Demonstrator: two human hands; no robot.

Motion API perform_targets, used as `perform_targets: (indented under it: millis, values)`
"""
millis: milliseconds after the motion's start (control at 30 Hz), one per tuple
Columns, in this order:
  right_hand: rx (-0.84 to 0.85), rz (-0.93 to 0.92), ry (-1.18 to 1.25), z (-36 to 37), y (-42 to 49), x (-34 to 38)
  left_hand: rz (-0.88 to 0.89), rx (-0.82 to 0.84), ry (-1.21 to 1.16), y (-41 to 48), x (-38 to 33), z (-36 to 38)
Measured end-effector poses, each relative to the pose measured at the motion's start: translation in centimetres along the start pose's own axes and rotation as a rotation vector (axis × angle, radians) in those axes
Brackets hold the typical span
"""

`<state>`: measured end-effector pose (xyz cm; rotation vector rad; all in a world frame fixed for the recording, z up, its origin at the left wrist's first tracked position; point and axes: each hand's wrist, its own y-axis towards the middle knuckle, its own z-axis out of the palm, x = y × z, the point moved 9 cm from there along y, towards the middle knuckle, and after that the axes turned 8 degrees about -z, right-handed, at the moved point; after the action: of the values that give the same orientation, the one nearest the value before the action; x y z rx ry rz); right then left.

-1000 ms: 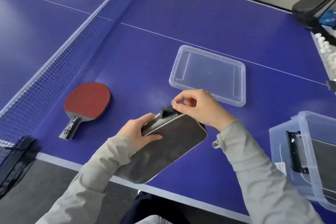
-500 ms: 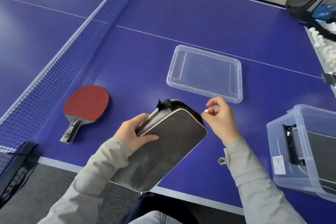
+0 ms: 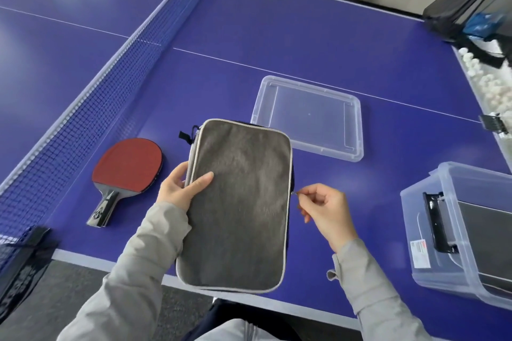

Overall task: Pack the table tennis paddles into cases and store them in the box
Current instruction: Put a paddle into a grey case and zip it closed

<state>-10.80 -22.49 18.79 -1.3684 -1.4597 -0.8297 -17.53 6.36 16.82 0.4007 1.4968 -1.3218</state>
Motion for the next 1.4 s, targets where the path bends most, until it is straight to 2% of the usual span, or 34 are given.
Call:
perform_targets:
  millis: [233,633,867,1000,1133,1200,1300,1333,1400]
  values:
    - [0.002,-0.086,-0.096,0.5,-2.4,0.3,-0.087,-0.327,-0.193,1.0,0.7,-3.1]
    - [-0.13,-0.193,-0.006,2.6,-4.6,1.5,-0.242,-0.635,-0.427,-1.1,3.9,-1.7]
    - [-0.148,-0.174,0.121,5.8,-6.6,1.6,-0.19,-0.8,-0.521,-2.1,3.5,-0.7]
    - [-0.109,-0.098,0.22,7.8,-7.7,0.7,-0.102,-0.787,-0.516,-2.1,2.6,0.2]
    - [-0.061,-0.072,0.178,8.4,-8.3,0.0,-0.025,-0.73,-0.451,-1.7,1.8,0.2]
    - [-0.137,-0.097,0.108,6.1,-8.1,-0.3,0.064,-0.683,-0.415,-1.6,1.2,-0.6]
    - [-0.385,-0.109,0.148,-0.6,-6.3,-1.4,0.146,-0.535,-0.334,-0.7,0.9,-2.0]
    - [-0.41,-0.088,0.178,-2.4,-5.2,-1.8,0.153,-0.454,-0.297,-0.3,1.0,-1.9]
    - [-0.257,0.002,0.251,-3.1,-2.4,-2.4,0.143,-0.289,-0.233,0.6,1.3,-1.2]
